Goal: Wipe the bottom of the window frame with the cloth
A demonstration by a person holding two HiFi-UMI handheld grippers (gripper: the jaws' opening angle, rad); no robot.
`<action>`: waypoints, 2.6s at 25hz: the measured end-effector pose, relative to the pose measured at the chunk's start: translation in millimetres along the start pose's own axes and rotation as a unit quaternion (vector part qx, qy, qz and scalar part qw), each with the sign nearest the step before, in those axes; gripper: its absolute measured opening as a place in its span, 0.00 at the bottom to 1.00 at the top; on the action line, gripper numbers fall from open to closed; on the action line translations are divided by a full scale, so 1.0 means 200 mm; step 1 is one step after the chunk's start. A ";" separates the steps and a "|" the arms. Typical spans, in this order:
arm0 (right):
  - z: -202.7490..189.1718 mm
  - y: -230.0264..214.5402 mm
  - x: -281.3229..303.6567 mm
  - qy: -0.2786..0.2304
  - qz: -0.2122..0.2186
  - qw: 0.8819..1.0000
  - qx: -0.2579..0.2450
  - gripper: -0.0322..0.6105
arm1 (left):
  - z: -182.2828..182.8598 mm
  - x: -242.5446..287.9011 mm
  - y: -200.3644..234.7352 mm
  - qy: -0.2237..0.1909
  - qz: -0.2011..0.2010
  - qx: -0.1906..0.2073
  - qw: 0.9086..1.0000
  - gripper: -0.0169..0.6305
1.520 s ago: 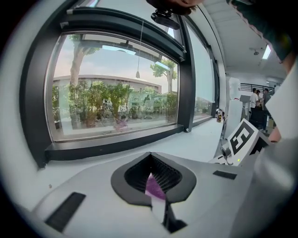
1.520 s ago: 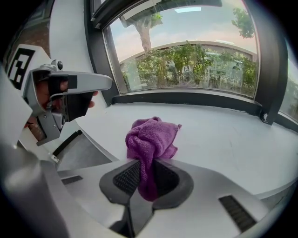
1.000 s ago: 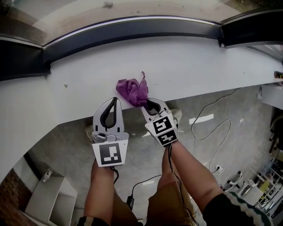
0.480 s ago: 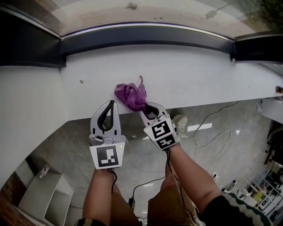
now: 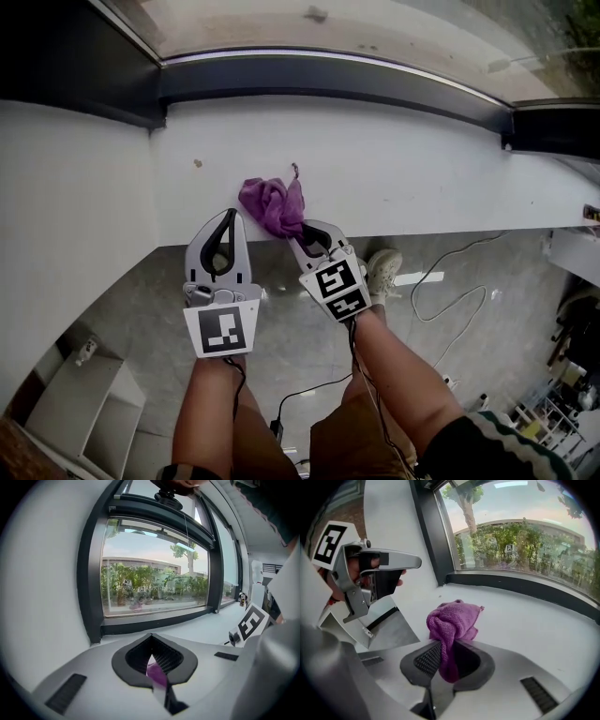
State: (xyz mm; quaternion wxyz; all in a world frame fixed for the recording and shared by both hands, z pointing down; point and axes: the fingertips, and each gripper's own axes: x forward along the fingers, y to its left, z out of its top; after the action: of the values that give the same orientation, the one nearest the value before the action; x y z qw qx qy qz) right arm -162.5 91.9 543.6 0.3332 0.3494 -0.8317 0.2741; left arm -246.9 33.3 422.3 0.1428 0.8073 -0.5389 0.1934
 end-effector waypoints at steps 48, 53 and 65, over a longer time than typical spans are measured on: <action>0.45 0.66 0.55 -0.012 0.133 0.988 -0.074 0.16 | -0.10 -0.23 0.64 0.017 0.112 -0.052 0.992 0.04; 0.54 0.55 0.58 -0.027 0.112 0.991 -0.065 0.16 | -0.06 -0.18 0.65 0.010 0.110 -0.057 0.992 0.04; 0.85 0.36 0.67 -0.070 0.079 0.992 -0.073 0.16 | 0.09 -0.03 0.70 -0.011 0.108 -0.041 0.993 0.04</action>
State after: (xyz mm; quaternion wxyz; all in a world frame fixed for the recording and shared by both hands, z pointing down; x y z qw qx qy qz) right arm -350.7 -34.1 520.5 0.2765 0.2756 -0.8957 0.2129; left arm -376.2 -23.2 407.5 0.1481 0.7402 -0.6317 0.1767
